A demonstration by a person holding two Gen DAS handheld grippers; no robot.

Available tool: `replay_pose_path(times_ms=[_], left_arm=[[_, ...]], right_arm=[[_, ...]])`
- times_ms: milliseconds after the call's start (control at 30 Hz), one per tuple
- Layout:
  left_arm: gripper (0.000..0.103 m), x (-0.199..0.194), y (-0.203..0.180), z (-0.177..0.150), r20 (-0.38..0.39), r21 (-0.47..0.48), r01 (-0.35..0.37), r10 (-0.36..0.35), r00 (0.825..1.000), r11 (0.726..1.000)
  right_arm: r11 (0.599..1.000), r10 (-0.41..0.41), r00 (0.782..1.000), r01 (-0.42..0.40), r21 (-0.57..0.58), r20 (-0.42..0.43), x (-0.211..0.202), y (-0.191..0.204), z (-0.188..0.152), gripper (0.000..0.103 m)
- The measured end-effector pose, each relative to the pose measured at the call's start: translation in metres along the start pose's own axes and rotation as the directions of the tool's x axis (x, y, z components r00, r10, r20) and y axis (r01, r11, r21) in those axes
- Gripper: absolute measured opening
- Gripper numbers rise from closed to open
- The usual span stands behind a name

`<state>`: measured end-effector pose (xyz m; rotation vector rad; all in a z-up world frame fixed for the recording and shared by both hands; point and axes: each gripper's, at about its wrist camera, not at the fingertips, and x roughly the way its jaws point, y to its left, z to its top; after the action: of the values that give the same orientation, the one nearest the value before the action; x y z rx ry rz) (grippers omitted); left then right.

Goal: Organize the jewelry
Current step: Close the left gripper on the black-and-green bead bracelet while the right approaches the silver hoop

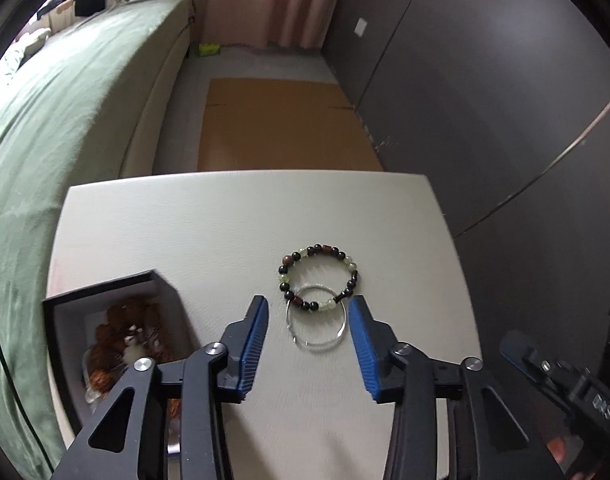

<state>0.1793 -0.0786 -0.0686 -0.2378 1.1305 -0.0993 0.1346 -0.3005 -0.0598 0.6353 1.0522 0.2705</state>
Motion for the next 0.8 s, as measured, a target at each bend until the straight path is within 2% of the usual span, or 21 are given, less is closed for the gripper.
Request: replay_pose_path(times_ms=[133, 300, 533, 600, 633, 667, 700, 800], left_arm=[[0.039, 0.029, -0.006, 0.005, -0.061, 0.014, -0.038, 0.038, 0.997, 0.999], [0.039, 0.068, -0.001, 0.008, -0.139, 0.011, -0.118, 0.118, 0.983, 0.993], [0.038, 0.073, 0.001, 0.012, -0.108, 0.005, -0.149, 0.149, 0.983, 0.989], [0.029, 0.072, 0.003, 0.009, -0.091, 0.002, -0.166, 0.166, 0.982, 0.986], [0.023, 0.071, 0.004, 0.009, -0.085, -0.002, -0.17, 0.169, 0.982, 0.986], [0.012, 0.07, 0.006, 0.007, -0.083, -0.005, -0.168, 0.167, 0.982, 0.986], [0.008, 0.069, 0.008, 0.007, -0.088, -0.005, -0.16, 0.159, 0.983, 0.987], [0.008, 0.065, 0.008, 0.002, -0.108, 0.017, -0.113, 0.114, 0.988, 0.993]], right_arm=[[0.999, -0.031, 0.999, 0.031, 0.011, -0.014, 0.004, -0.007, 0.004, 0.048], [1.0, -0.025, 0.999, 0.025, 0.01, -0.024, 0.003, -0.008, 0.008, 0.048], [1.0, -0.007, 1.0, 0.008, 0.026, -0.024, 0.002, -0.014, 0.012, 0.048], [0.999, -0.008, 1.0, 0.009, 0.033, -0.027, 0.003, -0.015, 0.011, 0.048], [0.999, -0.01, 1.0, 0.011, 0.036, -0.029, 0.003, -0.016, 0.01, 0.048], [0.999, -0.012, 0.999, 0.013, 0.037, -0.029, 0.003, -0.016, 0.009, 0.048], [0.999, -0.013, 0.999, 0.014, 0.037, -0.03, 0.004, -0.015, 0.009, 0.048], [0.999, -0.012, 0.999, 0.013, 0.031, -0.036, 0.004, -0.013, 0.008, 0.048]])
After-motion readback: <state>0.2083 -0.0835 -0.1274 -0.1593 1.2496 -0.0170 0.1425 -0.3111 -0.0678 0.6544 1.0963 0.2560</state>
